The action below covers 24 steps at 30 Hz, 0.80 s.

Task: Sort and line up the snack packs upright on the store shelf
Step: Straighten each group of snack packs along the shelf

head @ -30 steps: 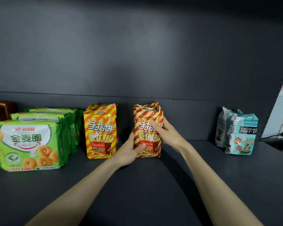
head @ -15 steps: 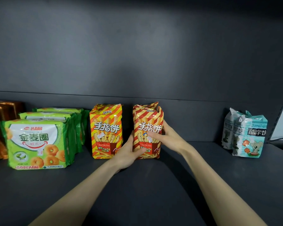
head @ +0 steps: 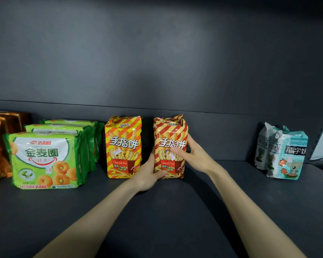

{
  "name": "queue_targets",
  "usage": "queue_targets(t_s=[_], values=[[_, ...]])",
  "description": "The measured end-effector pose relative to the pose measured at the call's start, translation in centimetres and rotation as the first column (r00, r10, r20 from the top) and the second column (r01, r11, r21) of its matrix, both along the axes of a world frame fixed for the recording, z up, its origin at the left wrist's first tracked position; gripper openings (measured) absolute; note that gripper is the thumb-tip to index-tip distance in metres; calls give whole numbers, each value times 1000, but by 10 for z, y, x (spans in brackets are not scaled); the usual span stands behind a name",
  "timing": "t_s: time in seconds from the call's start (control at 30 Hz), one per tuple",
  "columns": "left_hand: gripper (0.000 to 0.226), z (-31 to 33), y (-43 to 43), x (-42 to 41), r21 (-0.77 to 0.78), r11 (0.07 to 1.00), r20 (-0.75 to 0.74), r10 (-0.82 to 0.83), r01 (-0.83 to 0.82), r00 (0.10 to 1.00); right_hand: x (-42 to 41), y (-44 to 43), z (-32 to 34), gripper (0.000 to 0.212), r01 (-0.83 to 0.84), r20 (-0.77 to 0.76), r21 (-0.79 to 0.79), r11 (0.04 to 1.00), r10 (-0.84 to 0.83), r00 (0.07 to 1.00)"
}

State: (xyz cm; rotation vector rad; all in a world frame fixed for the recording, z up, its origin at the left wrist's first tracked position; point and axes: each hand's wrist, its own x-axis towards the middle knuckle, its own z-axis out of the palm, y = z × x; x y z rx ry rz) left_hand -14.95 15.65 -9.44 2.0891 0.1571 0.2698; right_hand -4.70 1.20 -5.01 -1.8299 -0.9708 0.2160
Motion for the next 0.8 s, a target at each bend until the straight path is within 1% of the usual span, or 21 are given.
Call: queue_targets(t_s=[0.13,0.23,0.3,0.37,0.43,0.53,0.67,0.8], values=[[73,1,0,2,18,1000,-35,-2,2,999,0,1,0,66,20,-2,34,999,-20,1000],[65,0,3,3,22,1000,-61,-9,10,998,-1,1,1,63,8,-9,32,999,-8,1000],[66,-1,3,3,13,1000,-63,-4,5,998,0,-3,5,59,-9,-31,31,999,10,999],[69,-2,4,4,-4,1000,-51,3,-3,999,2,-7,6,59,-32,-73,43,999,35,997],[69,-2,5,4,-31,999,-46,6,-8,999,3,-9,6,59,-39,-83,43,998,42,996],[68,-1,7,3,-64,998,-47,6,-9,999,0,-6,4,58,-32,-46,36,999,33,998],[68,-2,9,2,-121,992,-44,22,-27,999,-2,-1,-1,61,-15,-8,21,1000,15,1000],[70,-4,8,1,-121,992,-43,38,-43,998,-6,1,-1,58,-6,23,5,1000,6,1000]])
